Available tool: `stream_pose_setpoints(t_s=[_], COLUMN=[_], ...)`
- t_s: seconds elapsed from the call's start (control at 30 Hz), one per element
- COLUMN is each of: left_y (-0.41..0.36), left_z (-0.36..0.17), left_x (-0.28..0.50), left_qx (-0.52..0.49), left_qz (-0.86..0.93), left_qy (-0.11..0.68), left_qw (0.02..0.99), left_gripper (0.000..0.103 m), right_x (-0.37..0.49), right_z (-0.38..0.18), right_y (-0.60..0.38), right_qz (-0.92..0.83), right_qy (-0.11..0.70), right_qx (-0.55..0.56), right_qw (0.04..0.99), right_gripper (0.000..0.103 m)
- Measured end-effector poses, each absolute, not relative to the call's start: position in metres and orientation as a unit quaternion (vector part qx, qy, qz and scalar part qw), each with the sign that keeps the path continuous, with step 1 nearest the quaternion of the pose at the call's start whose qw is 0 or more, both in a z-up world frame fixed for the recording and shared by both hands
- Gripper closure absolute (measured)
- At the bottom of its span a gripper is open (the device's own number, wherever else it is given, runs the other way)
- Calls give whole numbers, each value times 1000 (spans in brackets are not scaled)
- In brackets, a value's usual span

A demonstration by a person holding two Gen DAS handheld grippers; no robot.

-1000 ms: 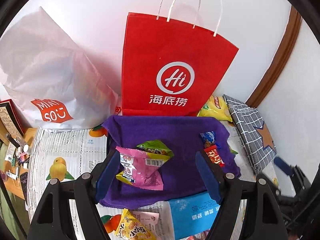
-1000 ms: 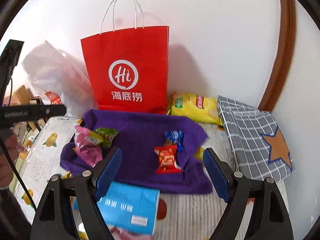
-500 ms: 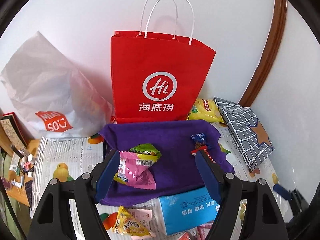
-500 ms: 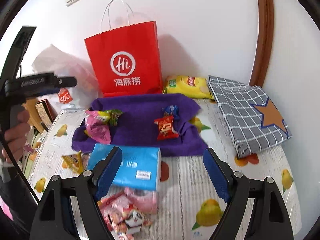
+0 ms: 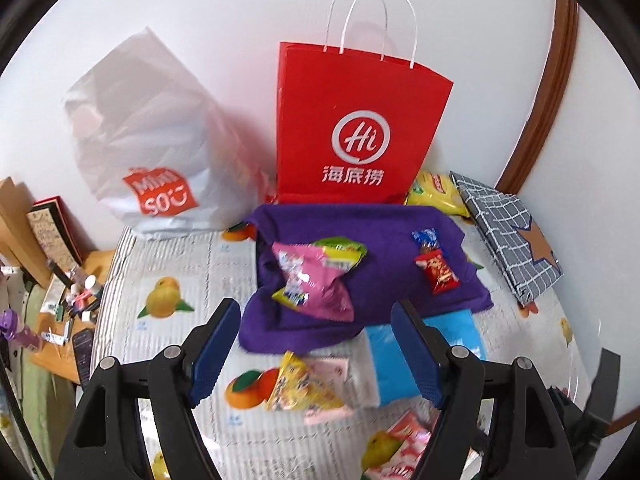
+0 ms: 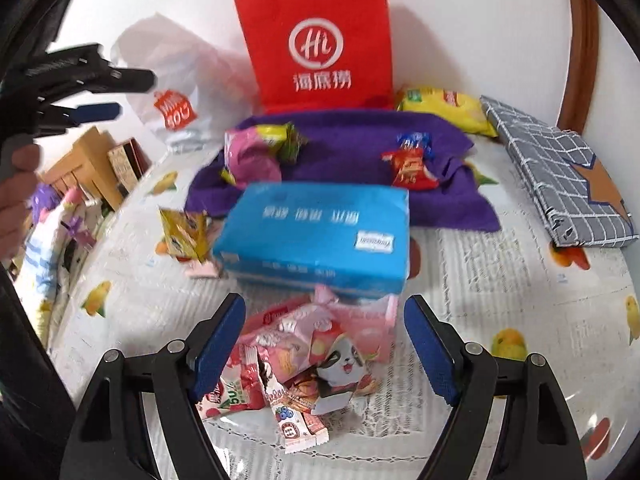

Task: Organize snacks
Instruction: 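Move both open tools back over the snack pile on the sheet, then grasp the pink panda-print bag with the right tool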

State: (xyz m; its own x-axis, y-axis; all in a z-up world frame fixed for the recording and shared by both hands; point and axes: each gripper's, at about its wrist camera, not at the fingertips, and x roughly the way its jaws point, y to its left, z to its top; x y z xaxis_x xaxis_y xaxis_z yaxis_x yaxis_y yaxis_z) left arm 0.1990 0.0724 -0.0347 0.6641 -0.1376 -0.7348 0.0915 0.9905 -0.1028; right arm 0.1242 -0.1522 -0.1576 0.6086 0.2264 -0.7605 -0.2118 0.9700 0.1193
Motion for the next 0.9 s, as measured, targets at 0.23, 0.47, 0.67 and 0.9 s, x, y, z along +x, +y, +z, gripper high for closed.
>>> stream_pose_setpoints(t_s=[0.23, 0.47, 0.67, 0.9], left_y=[83, 81, 76, 71], left_z=[-65, -103, -127, -154], left_x=[189, 184, 193, 215], left_qx=[-37, -49, -63, -57], left_qz=[-53, -59, -46, -10], left_qy=[434, 466, 481, 505], left_qw=[899, 882, 873, 861], left_gripper=[27, 27, 27, 27], right_x=[126, 125, 115, 105], right_z=[-184, -197, -186, -173], right_y=[-151, -143, -150, -170], right_qz=[132, 136, 148, 148], right_qy=[444, 452, 442, 432], right_qx=[15, -15, -18, -4], right_qw=[886, 881, 884, 890], right_gripper=[22, 22, 48, 62])
